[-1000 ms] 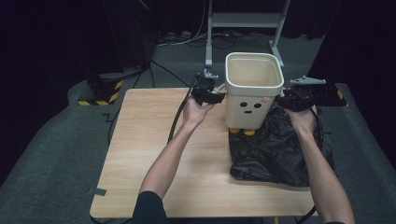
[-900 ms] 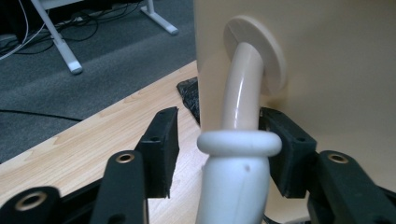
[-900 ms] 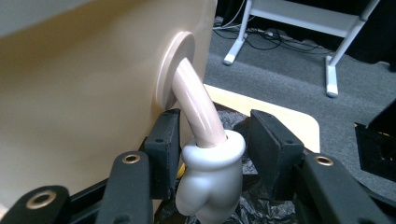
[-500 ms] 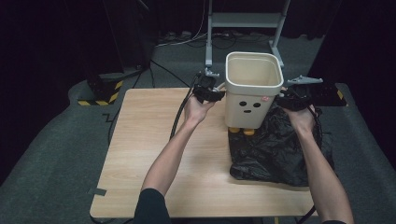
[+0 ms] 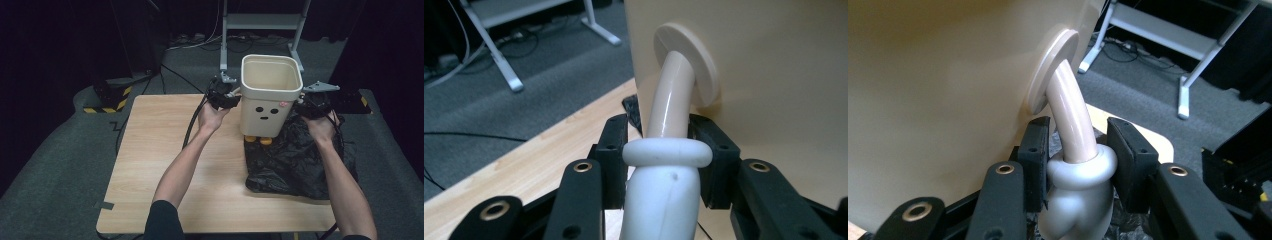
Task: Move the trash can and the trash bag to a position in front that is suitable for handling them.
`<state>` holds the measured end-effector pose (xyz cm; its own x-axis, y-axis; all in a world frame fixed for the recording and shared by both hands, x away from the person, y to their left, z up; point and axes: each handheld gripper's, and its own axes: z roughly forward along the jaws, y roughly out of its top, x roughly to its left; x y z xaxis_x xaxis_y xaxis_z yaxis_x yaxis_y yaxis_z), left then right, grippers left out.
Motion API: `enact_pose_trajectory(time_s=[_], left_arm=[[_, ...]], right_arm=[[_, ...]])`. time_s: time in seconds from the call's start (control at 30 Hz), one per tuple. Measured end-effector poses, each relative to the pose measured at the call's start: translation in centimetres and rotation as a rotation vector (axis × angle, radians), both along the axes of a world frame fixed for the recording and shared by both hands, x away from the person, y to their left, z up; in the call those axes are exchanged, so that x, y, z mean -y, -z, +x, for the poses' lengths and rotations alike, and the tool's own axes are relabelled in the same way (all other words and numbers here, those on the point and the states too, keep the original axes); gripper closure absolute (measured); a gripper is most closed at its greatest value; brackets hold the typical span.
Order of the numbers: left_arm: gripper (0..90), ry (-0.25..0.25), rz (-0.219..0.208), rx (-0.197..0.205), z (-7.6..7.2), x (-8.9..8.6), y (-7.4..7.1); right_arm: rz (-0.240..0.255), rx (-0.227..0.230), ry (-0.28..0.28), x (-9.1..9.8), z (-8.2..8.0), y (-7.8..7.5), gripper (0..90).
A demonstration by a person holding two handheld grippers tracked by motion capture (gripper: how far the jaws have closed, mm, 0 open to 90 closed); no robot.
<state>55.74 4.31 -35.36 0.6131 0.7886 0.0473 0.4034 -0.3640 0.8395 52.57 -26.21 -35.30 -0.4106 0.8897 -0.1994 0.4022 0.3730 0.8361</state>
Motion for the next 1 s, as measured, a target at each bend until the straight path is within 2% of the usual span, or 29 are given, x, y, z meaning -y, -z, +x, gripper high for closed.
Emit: enact_pose_trajectory(time_s=[0.2,0.53,0.73,1.0], left_arm=[[61.7,-0.010,-0.009,0.020,-0.2,-0.6,-0.2],[61.8,-0.045,-0.032,0.059,-0.7,-2.3,-1.2],[61.8,-0.073,-0.052,0.077,-1.2,-3.8,-1.7],[61.7,-0.110,-0.031,0.100,-1.8,-6.6,-2.2]], right_arm=[[-0.011,0.034,-0.001,-0.5,-0.2,-0.1,62.9],[0.007,0.067,-0.024,-2.0,-0.5,-1.0,62.9],[-0.002,0.087,-0.046,-3.5,-0.6,-1.8,62.9],[-0.004,0.093,-0.086,-6.1,-0.3,-2.0,62.9]])
